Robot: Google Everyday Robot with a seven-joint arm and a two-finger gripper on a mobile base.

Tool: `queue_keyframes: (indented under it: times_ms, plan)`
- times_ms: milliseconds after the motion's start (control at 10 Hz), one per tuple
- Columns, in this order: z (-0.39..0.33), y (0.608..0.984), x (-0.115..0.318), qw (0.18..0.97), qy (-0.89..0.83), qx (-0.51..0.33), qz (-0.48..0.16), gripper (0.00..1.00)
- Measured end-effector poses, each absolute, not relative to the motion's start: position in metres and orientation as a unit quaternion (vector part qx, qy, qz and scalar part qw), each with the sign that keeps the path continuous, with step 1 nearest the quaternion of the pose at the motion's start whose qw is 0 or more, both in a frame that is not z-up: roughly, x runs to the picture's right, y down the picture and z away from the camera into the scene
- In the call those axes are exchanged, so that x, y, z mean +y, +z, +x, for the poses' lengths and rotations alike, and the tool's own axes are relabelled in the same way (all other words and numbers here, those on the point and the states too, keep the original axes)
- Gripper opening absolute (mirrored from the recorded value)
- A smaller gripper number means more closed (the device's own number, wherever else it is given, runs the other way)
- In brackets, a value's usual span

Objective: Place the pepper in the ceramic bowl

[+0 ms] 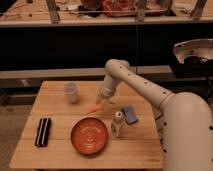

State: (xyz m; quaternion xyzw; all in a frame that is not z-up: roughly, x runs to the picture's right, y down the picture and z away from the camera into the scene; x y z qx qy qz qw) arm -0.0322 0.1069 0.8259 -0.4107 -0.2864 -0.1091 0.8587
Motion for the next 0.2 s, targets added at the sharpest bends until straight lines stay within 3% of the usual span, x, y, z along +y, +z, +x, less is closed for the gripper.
queue_keyframes:
  times_ms: [200]
  plan:
    - [-0.0307,0.8105,0.1178,0.856,-0.113,-0.286,-0.415,0.01]
